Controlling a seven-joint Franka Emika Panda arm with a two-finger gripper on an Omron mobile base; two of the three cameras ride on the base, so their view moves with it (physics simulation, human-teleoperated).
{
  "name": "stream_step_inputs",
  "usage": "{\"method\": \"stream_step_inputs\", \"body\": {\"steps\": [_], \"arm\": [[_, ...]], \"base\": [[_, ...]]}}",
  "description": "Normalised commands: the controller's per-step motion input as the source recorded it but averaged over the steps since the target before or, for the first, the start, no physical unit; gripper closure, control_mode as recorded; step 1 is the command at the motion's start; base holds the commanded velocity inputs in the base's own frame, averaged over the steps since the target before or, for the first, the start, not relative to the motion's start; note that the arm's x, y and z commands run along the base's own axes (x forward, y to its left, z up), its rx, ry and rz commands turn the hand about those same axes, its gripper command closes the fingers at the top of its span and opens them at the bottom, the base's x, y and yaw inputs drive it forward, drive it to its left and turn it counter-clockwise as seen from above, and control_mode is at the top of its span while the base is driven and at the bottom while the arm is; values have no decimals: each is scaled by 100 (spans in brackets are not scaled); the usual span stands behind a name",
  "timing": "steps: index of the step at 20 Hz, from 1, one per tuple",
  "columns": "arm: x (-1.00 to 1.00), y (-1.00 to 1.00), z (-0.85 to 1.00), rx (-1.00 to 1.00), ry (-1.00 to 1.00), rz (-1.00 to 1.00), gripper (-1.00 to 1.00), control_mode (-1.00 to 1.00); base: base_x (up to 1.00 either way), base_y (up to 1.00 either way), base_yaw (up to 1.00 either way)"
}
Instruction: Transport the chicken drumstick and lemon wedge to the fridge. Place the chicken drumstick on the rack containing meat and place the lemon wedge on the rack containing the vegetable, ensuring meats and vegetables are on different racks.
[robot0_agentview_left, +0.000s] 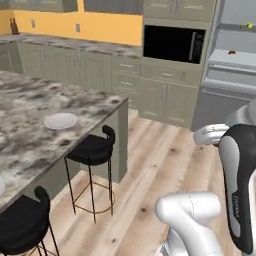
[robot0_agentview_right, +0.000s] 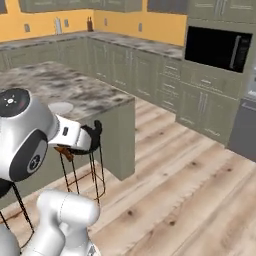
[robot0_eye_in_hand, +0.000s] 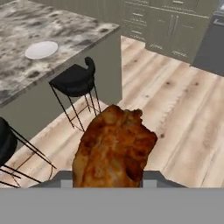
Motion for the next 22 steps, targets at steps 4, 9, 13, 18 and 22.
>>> {"method": "stream_step_inputs", "body": {"steps": [4,9,13,18,22], "arm": [[0,0,0,0,0,0,100,100],[0,0,0,0,0,0,100,100],[0,0,0,0,0,0,100,100],[0,0,0,0,0,0,100,100],[0,0,0,0,0,0,100,100]], "base": [[17,-91,-69],[29,-12,-82],[100,21,-29],[100,6,-15],[100,73,-20]]}}
